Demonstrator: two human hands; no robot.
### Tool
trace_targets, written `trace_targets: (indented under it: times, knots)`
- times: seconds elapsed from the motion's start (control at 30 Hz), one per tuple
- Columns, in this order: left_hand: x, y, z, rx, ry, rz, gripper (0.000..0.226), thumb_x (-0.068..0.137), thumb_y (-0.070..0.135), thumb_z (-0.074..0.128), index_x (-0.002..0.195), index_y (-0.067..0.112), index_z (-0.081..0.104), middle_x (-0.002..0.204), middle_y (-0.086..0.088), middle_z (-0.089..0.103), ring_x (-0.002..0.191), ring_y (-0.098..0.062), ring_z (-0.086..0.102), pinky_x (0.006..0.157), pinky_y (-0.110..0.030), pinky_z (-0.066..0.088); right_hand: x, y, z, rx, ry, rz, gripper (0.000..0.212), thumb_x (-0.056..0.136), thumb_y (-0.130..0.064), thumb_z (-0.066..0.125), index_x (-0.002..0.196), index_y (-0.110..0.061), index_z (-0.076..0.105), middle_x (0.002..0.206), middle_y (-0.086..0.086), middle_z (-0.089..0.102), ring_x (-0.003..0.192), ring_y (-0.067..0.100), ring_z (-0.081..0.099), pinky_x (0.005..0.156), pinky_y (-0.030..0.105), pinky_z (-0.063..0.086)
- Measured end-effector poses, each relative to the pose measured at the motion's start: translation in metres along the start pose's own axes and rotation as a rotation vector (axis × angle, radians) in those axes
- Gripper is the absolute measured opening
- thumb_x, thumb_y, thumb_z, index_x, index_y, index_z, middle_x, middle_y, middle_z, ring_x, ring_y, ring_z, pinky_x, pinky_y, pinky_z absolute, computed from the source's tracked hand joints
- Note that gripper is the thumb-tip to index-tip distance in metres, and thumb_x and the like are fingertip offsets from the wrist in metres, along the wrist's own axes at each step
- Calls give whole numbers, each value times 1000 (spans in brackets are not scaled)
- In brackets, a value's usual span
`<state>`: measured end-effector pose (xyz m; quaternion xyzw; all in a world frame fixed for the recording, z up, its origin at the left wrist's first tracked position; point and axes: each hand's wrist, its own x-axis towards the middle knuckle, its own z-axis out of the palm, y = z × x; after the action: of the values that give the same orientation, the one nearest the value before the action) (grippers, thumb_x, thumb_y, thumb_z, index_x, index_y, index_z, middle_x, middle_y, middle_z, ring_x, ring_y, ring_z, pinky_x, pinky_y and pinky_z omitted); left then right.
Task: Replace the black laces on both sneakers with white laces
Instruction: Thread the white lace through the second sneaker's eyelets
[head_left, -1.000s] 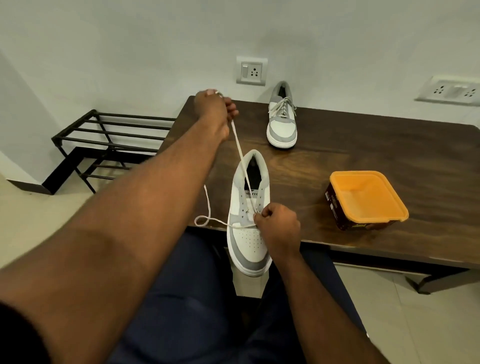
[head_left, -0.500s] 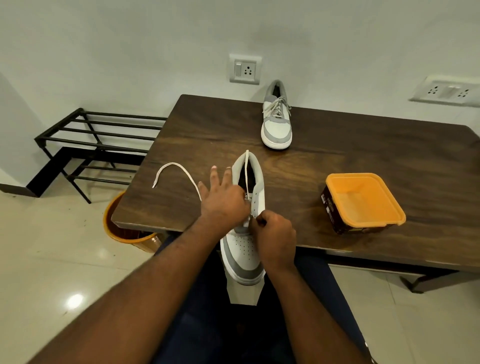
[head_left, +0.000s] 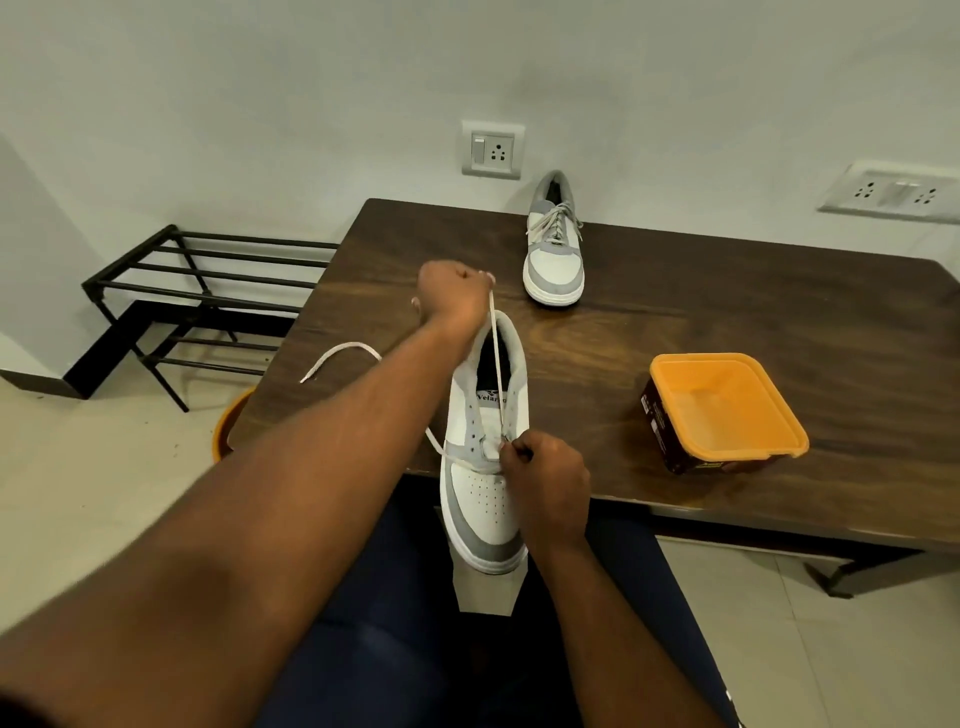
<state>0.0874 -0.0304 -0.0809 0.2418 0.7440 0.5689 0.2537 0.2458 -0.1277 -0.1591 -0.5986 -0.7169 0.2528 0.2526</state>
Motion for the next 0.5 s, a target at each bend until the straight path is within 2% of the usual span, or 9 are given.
trace_targets:
  times: [0.03,0.1,0.17,0.2,0.23,0.27,0.33,0.43,0.5]
  knots:
    - [13,13,2,-27,13,19,43,81,18,75,45,15,52,54,-3,56,57,-21,57,82,-41,56,0,0,0,-6,-6,10,27,90,-27,60,71,-8,62,71,2,61,63,16,53,53,25,32]
    - [40,29,6,-39,25,82,40,83,14,74,49,18,54,59,-1,59,63,-18,58,80,-37,58,1,0,0,-13,-16,15,26,90,-26,59,71,-8,61,71,2,62,64,16,55,55,25,36]
    - [62,28,9,19,25,81,26,85,18,72,60,20,65,96,-9,72,91,-23,68,94,-40,54,2,0,0,-7,-20,16,25,90,-25,59,71,-8,62,71,2,62,65,17,56,57,26,38]
    - [68,21,8,90,21,52,11,86,22,71,75,22,72,125,-13,63,112,-27,63,103,-41,48,2,-1,0,0,-20,18,25,89,-25,59,70,-9,61,71,2,61,65,17,56,57,25,38]
    - [69,12,5,174,0,35,12,88,26,69,98,21,74,145,-14,47,127,-30,52,111,-41,40,2,-1,1,9,-17,21,25,89,-25,59,70,-9,60,70,1,60,64,17,56,56,25,38]
    - [58,4,0,264,-28,55,33,90,30,67,121,20,67,151,-13,37,134,-32,44,114,-41,35,2,0,1,19,-9,25,25,89,-25,60,69,-10,59,69,0,60,63,16,55,56,26,38]
    - [16,-16,-20,316,-51,147,47,91,31,65,136,19,55,139,-10,49,126,-28,51,106,-38,42,1,2,2,31,16,7,26,88,-27,62,67,-13,57,69,-1,59,62,16,55,55,27,39]
    - [-64,-77,-56,318,-45,115,18,91,35,62,105,23,64,102,0,67,94,-24,64,79,-32,50,1,4,4,25,26,-26,24,88,-29,64,70,-14,59,71,-2,60,63,16,56,56,27,42]
    - [-105,-113,-75,414,-88,-62,29,89,54,57,88,25,56,91,-2,68,81,-25,65,76,-37,53,1,6,5,18,37,-46,21,88,-30,64,73,-15,62,74,-3,62,66,15,58,57,27,43]
